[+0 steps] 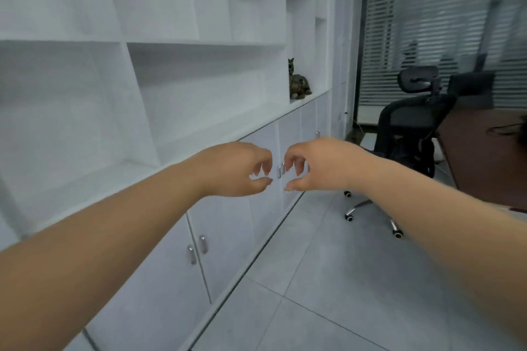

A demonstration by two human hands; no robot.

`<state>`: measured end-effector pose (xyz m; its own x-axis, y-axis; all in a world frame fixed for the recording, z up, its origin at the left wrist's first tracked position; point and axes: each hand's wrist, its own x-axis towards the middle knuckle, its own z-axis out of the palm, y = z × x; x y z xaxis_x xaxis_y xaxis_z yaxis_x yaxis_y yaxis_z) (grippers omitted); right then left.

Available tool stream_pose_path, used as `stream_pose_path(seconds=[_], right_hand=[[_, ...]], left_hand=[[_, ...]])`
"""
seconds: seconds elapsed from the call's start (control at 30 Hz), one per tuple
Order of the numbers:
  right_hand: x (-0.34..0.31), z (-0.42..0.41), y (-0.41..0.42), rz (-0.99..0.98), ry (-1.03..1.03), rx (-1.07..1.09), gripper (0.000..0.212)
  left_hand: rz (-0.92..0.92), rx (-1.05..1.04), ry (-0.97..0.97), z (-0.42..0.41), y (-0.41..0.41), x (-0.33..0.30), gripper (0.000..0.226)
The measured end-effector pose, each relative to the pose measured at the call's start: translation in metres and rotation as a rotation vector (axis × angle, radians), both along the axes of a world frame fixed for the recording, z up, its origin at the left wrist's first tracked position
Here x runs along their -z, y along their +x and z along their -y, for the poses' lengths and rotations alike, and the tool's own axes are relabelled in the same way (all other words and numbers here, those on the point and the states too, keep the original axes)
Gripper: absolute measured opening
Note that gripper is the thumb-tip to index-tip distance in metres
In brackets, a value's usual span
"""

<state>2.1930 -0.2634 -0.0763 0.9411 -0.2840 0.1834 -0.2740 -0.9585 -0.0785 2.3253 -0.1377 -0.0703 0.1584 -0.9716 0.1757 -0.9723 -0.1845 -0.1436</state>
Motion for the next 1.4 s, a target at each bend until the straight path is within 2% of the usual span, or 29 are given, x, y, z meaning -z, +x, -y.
stream_pose_path(seconds=[0.27, 0.57, 0.67, 0.87, 1.23, 1.4], right_hand=[[-0.01, 0.078, 0.091, 0.004, 0.032, 0.181, 0.04], [0.011, 0.207, 0.142, -0.019, 0.026, 0.335, 0.033], [0.009, 0.274, 0.154, -0.021, -0.017, 0.395, 0.035], [-0.002, 0.404, 0.175, -0.017, -0.03, 0.51, 0.036], [0.007, 0.584, 0.239, -0.024, 0.026, 0.558, 0.035], [0.019, 0.675, 0.278, -0.043, 0.035, 0.673, 0.042]], left_hand=[[-0.022, 0.157, 0.009, 0.103, 0.118, -0.011, 0.023], [0.013, 0.298, 0.057, 0.261, 0.18, 0.011, 0.012], [0.016, 0.323, 0.059, 0.338, 0.197, 0.014, 0.017], [-0.077, 0.443, 0.054, 0.484, 0.224, 0.002, 0.01], [-0.11, 0.552, 0.069, 0.677, 0.301, 0.013, 0.011], [-0.114, 0.652, 0.083, 0.79, 0.339, 0.017, 0.011]])
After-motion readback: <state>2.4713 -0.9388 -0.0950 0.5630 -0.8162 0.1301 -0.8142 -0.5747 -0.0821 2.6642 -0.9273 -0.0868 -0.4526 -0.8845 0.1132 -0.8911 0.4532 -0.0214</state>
